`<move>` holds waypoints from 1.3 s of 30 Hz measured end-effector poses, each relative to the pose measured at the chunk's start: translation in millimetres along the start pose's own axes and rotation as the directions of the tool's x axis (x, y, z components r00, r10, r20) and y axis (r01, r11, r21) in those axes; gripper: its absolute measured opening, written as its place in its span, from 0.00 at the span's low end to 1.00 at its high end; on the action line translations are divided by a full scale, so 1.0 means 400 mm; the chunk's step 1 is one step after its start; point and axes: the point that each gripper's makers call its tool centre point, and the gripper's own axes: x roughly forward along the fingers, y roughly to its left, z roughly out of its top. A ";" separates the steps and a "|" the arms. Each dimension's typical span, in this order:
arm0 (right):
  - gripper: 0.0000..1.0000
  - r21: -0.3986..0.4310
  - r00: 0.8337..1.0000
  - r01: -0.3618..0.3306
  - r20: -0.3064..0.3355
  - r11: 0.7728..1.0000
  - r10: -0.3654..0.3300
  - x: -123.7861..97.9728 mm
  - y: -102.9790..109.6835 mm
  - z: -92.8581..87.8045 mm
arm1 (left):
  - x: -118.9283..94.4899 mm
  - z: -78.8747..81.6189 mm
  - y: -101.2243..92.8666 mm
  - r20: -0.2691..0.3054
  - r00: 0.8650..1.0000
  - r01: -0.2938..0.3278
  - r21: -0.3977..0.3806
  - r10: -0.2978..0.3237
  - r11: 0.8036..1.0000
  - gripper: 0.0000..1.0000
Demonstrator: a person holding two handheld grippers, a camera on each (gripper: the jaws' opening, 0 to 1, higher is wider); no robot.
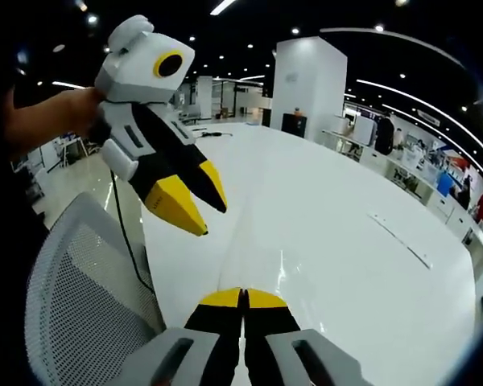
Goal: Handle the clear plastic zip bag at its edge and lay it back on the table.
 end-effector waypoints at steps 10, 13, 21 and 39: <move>0.00 -0.034 1.000 0.027 0.003 0.999 -0.027 0.010 0.007 0.008 | 0.019 0.003 -0.003 0.022 0.999 -0.026 -0.110 0.029 0.994 0.21; 0.00 -0.036 0.999 0.038 0.014 0.999 -0.037 0.009 0.007 0.016 | 0.030 -0.008 0.003 0.011 0.999 -0.041 -0.120 0.043 0.992 0.22; 0.00 -0.106 0.997 0.080 0.016 0.991 -0.079 0.007 0.002 0.022 | 0.040 0.001 -0.004 0.045 0.998 -0.033 -0.187 0.043 0.982 0.20; 0.00 -0.103 0.993 0.104 0.062 0.989 -0.098 -0.001 -0.004 0.053 | 0.042 -0.001 -0.014 0.030 0.998 -0.043 -0.190 0.050 0.981 0.11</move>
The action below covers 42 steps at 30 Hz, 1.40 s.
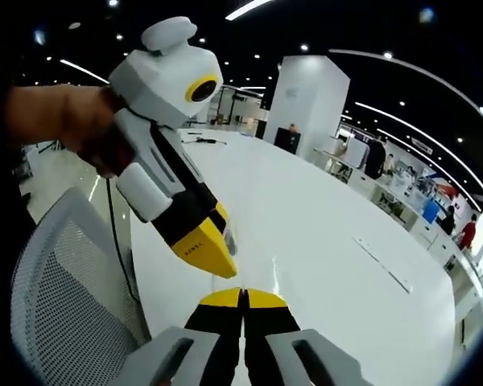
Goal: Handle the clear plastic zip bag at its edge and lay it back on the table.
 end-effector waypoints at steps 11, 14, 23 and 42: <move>0.00 0.049 0.998 0.056 0.026 0.997 -0.058 -0.015 -0.041 0.019 | 0.009 -0.024 0.016 -0.032 0.999 -0.015 -0.006 0.015 1.000 0.00; 0.00 0.051 0.997 0.064 0.028 0.997 -0.066 -0.015 -0.047 0.022 | 0.012 -0.031 0.017 -0.044 0.999 -0.012 -0.003 0.012 1.000 0.00; 0.00 0.064 0.996 0.080 0.040 0.995 -0.083 -0.016 -0.065 0.035 | 0.008 -0.038 0.019 -0.052 0.999 -0.016 0.002 0.016 1.000 0.00; 0.00 0.080 0.988 0.133 0.071 0.988 -0.139 -0.042 -0.124 0.059 | 0.013 -0.050 0.027 -0.067 0.998 -0.017 -0.003 0.016 1.000 0.00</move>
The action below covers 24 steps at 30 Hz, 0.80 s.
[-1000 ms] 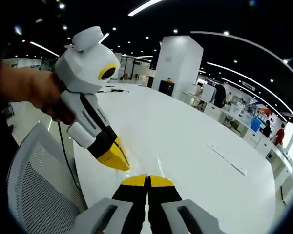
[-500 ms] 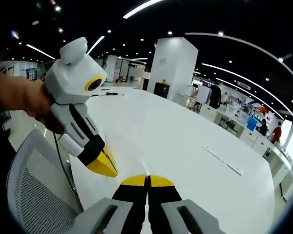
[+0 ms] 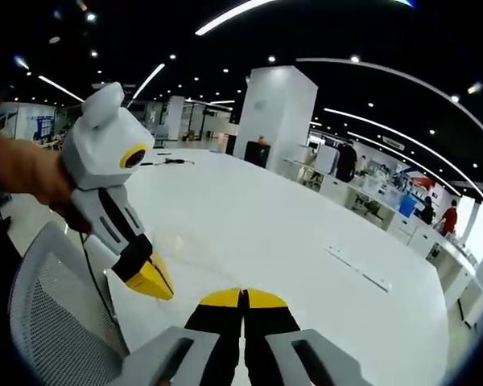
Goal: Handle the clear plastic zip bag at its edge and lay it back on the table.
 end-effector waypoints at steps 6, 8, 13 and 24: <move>0.00 -0.005 1.000 0.011 0.006 1.000 -0.011 -0.005 -0.012 0.007 | 0.005 -0.001 0.001 -0.005 1.000 0.003 0.009 -0.003 1.000 0.00; 0.00 -0.007 1.000 0.017 0.009 1.000 -0.017 -0.008 -0.017 0.009 | 0.006 -0.001 0.001 -0.004 1.000 0.005 0.009 -0.005 1.000 0.00; 0.00 -0.012 1.000 0.025 0.013 1.000 -0.025 -0.014 -0.027 0.015 | -0.003 -0.003 -0.013 -0.003 1.000 0.014 0.006 -0.014 1.000 0.00; 0.00 -0.023 0.999 0.048 0.020 0.999 -0.047 -0.022 -0.029 0.017 | -0.007 0.002 -0.025 -0.007 1.000 0.016 0.020 -0.016 1.000 0.00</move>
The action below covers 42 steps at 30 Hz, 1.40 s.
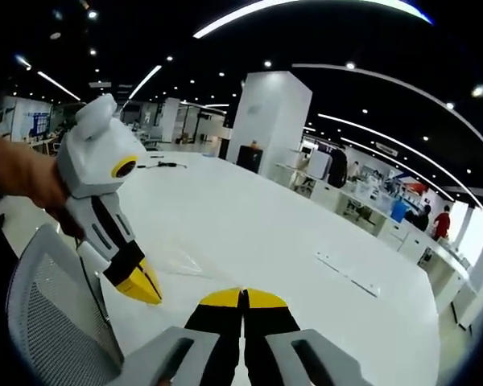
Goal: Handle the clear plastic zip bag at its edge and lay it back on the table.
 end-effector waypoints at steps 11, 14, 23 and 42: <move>0.00 -0.008 1.000 0.005 0.003 1.000 -0.005 -0.005 -0.003 0.007 | 0.011 0.017 0.002 -0.003 1.000 0.005 0.038 -0.005 0.999 0.00; 0.00 -0.011 1.000 0.006 0.003 1.000 -0.006 -0.005 -0.005 0.009 | 0.012 0.022 0.000 -0.006 1.000 0.010 0.049 -0.010 0.999 0.00; 0.00 -0.013 1.000 0.012 0.003 1.000 -0.012 -0.009 -0.019 0.019 | 0.015 0.048 -0.017 0.017 0.999 0.044 0.090 -0.045 0.995 0.00; 0.00 -0.072 0.999 0.001 -0.053 0.997 -0.005 0.014 -0.025 -0.009 | 0.018 0.073 -0.018 0.050 0.997 0.055 0.185 -0.065 0.981 0.07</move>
